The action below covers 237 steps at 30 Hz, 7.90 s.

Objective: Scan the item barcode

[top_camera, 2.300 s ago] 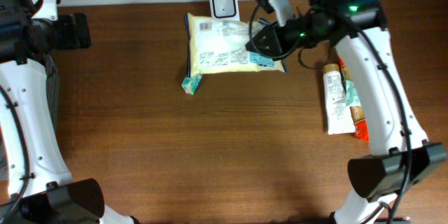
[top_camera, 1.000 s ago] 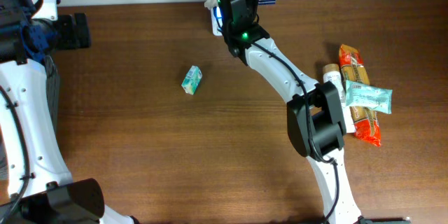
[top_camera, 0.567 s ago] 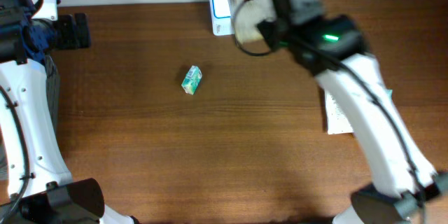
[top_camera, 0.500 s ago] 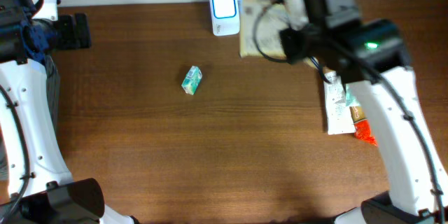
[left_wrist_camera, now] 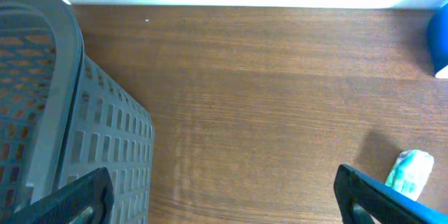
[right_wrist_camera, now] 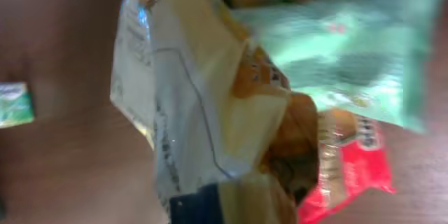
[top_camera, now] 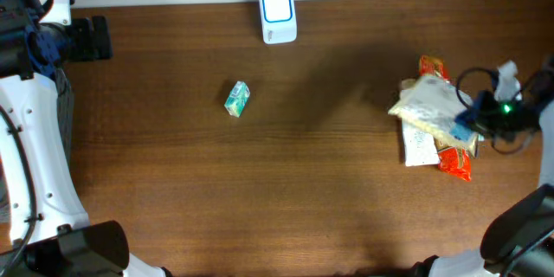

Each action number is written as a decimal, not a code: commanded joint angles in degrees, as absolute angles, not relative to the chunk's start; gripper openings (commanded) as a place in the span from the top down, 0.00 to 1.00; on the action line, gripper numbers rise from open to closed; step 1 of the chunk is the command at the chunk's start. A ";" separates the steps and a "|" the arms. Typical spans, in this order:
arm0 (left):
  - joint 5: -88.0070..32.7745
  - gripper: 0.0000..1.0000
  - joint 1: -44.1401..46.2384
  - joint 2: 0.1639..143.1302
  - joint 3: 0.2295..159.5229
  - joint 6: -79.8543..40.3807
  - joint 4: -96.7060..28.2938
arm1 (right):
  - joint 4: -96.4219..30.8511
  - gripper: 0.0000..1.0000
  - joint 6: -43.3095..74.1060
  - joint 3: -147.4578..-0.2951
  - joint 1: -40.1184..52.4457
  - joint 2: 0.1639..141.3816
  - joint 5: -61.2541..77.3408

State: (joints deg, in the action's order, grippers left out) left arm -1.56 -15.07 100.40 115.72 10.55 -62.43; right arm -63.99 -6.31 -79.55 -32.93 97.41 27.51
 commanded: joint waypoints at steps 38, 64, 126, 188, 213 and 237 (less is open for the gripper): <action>-1.96 0.01 -15.18 100.47 115.77 11.44 -62.28 | -31.18 0.61 41.21 -104.79 37.21 133.58 9.76; -1.96 0.01 -15.18 100.47 115.77 11.44 -62.28 | -64.36 0.42 11.97 -108.75 25.85 125.34 16.19; -1.96 0.01 -15.18 100.47 115.77 11.44 -62.28 | -27.66 0.96 -10.83 -124.73 27.53 130.82 -37.19; -1.96 0.01 -15.29 100.47 115.77 11.44 -62.48 | -61.63 0.41 8.03 -90.83 -8.82 105.38 -9.67; -1.96 0.01 -15.29 100.47 115.77 11.44 -62.50 | -63.77 0.01 2.13 -94.11 -5.58 62.85 4.34; -1.96 0.01 -15.29 100.47 115.77 11.44 -62.52 | -4.71 0.01 2.15 -0.32 1.54 0.19 -0.51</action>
